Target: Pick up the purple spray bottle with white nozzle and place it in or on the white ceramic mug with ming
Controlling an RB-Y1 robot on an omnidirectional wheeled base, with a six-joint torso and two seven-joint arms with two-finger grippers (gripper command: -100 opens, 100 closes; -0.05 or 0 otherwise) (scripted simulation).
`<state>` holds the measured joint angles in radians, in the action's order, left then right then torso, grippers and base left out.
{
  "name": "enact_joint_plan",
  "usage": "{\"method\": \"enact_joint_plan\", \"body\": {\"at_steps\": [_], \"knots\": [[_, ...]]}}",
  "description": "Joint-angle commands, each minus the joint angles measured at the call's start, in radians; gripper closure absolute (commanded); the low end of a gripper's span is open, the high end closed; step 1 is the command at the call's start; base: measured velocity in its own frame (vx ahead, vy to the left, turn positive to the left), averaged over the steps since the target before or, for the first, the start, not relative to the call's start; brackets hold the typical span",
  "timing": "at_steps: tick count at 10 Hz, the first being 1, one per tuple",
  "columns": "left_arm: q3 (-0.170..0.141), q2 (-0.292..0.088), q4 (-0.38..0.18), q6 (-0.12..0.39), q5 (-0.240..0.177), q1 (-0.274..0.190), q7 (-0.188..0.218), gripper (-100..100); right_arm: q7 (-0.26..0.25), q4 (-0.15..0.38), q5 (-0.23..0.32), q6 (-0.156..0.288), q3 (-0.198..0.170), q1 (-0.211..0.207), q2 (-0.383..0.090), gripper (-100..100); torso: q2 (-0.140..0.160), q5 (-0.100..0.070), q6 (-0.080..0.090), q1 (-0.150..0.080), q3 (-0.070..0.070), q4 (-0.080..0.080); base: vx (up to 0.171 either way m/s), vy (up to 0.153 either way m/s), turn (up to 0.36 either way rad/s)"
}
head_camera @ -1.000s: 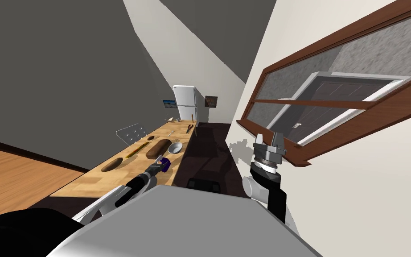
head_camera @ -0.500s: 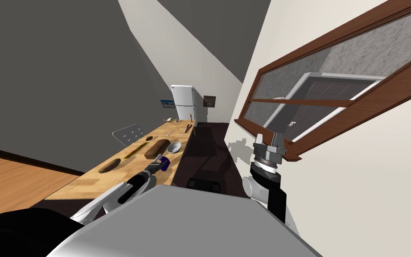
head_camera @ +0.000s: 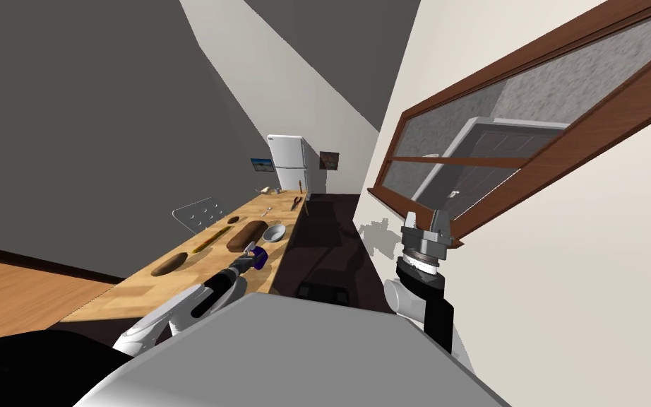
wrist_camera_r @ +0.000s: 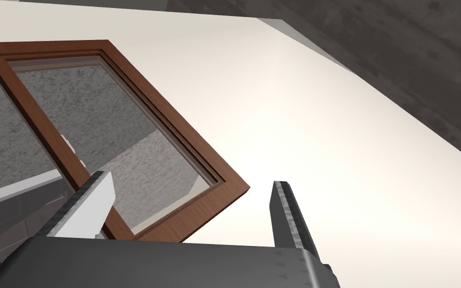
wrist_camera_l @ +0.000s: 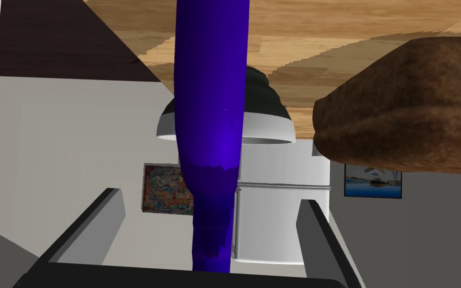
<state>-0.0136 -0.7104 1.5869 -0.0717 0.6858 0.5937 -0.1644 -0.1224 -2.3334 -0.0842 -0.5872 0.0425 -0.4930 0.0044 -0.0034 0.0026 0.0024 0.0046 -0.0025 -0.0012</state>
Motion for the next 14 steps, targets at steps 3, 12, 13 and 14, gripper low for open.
{"method": "enact_joint_plan", "body": {"at_steps": [3,12,13,14], "knots": [[-0.009,-0.002,-0.051,-0.004,0.096,-0.042,0.100,-100,0.000,0.000,0.000,0.000,0.000,0.000,0.000,0,0.000,0.000,0.000,0.000,0.000,0.000,-0.034,-0.015,-0.059],[-0.019,-0.008,-0.114,-0.005,0.227,-0.097,0.265,100,0.000,0.000,0.000,0.000,0.000,0.000,0.000,0,-0.002,0.000,0.000,0.001,-0.001,0.000,-0.027,-0.012,-0.042],[-0.019,-0.008,-0.114,-0.005,0.227,-0.097,0.264,100,0.000,0.000,0.000,0.000,0.000,0.000,0.000,0,-0.002,0.000,0.000,0.001,-0.001,0.000,0.000,0.000,0.000],[-0.020,-0.008,-0.113,-0.005,0.227,-0.097,0.265,100,0.000,0.000,0.000,0.000,0.000,0.000,0.000,0,-0.003,0.001,0.000,0.001,-0.002,-0.001,0.000,0.000,0.000]]}}
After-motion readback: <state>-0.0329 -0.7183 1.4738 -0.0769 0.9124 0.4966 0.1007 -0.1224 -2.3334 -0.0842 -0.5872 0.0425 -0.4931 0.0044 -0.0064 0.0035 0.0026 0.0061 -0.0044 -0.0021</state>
